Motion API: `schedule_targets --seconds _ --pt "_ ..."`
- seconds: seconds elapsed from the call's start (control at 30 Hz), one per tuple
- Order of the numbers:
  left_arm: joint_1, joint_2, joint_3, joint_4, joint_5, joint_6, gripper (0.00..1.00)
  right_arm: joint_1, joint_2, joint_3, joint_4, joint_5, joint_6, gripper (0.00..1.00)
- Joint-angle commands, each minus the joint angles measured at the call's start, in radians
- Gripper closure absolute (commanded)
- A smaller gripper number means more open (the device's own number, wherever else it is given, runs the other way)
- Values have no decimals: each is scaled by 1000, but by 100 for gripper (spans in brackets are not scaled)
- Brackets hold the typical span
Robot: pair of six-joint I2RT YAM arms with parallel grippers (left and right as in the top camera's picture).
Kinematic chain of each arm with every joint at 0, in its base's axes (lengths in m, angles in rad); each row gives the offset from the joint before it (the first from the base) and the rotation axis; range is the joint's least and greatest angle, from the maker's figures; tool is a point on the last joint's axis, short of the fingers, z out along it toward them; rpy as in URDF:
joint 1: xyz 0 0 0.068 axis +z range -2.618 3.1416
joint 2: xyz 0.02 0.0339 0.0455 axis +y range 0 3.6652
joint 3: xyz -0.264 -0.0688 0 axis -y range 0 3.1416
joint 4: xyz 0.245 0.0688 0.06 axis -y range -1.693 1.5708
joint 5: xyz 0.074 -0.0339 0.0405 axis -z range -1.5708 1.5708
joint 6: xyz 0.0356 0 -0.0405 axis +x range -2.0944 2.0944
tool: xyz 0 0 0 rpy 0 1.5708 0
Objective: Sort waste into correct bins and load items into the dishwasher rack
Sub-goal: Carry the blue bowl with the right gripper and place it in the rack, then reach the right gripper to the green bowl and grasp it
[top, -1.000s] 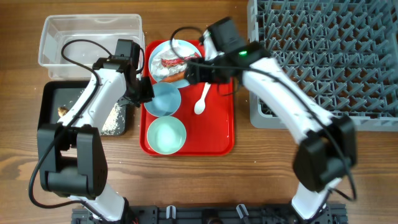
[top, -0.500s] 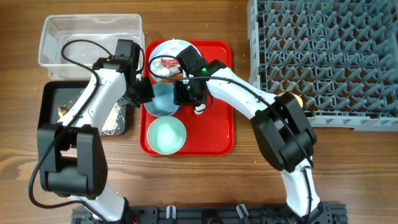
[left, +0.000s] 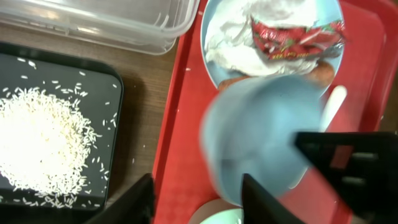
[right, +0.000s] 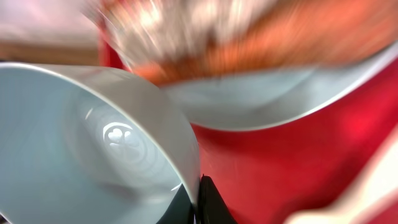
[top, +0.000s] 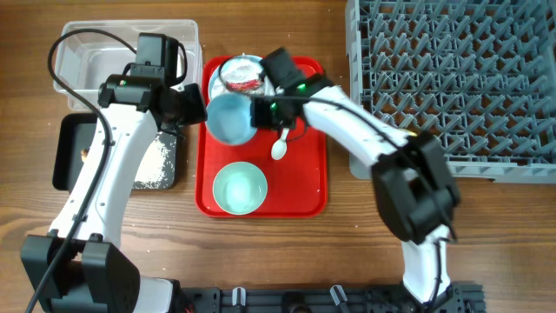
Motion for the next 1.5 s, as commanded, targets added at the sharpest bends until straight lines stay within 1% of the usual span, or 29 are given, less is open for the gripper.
schedule_targets --seconds 0.0,0.03,0.07,0.1,0.17,0.2,0.23,0.27,0.3,0.33,0.37,0.4,0.47,0.53,0.57,0.6,0.7,0.8,0.9,0.93,1.0,1.1,1.17,1.2,1.23,1.27,1.33,1.37,1.47 --pt "0 -20 18 11 -18 -2 45 -87 -192 14 -33 87 -59 96" --pt "0 -20 18 14 -18 -2 43 -116 -240 14 -61 162 -66 96" --pt "0 -20 18 19 -17 -2 35 -156 -305 14 -93 290 -78 96" --pt "0 -20 18 24 -17 -2 30 -185 -347 14 -104 406 -91 96" --pt "0 -20 18 37 -17 -2 23 -233 -402 14 -109 793 -115 96" --pt "0 -20 18 47 -17 -3 21 -245 -401 14 -99 980 -133 96" --pt "0 -20 18 59 -17 -5 17 -254 -387 12 -76 1123 -172 96" --pt "0 -20 18 64 -17 -5 8 -265 -362 12 -22 1221 -267 96" --pt "0 -20 18 64 -17 -5 2 -276 -330 12 53 1251 -382 96" --pt "0 -20 18 64 -17 -5 0 -287 -294 12 140 1269 -501 96" --pt "0 -20 18 64 -17 -5 0 -299 -243 12 257 1296 -634 96" --pt "0 -20 18 64 -17 -5 0 -305 -216 12 313 1312 -718 96" --pt "0 -20 18 62 -17 -5 0 -314 -110 12 505 1413 -1023 96" --pt "0 -20 18 63 -17 -5 0 -314 -4 12 684 1494 -1292 96" --pt "0 -20 18 63 -17 -5 0 -314 27 12 731 1501 -1347 96" --pt "0 -20 18 63 -17 -5 0 -314 53 12 768 1501 -1373 96" --pt "0 -20 18 63 -17 -5 0 -318 110 12 871 1498 -1369 96" --pt "0 -20 18 62 -17 -5 0 -319 129 12 893 1485 -1355 96" --pt "0 -20 18 62 -17 -5 0 -315 132 12 864 1444 -1289 96" --pt "0 -20 18 62 -17 -5 0 -311 132 12 850 1432 -1289 96" --pt "0 -20 18 62 -17 -5 0 -297 132 10 780 1409 -1278 96" --pt "0 -20 18 62 -17 -5 0 -296 132 10 719 1408 -1202 96" --pt "0 -20 18 63 -17 -5 0 -294 132 10 704 1410 -1207 79" --pt "0 -20 18 63 -17 -5 1 -290 132 10 705 1410 -1209 66" --pt "0 -20 18 63 -17 -5 0 -283 132 10 706 1409 -1209 38" --pt "0 -20 18 63 -17 -5 0 -277 132 10 707 1409 -1209 23" --pt "0 -20 18 63 -17 -5 0 -256 132 10 712 1409 -1209 3" --pt "0 -20 18 63 -17 -5 0 -248 132 10 717 1409 -1209 0" --pt "0 -20 18 63 -17 -5 0 -224 130 10 737 1409 -1209 0"
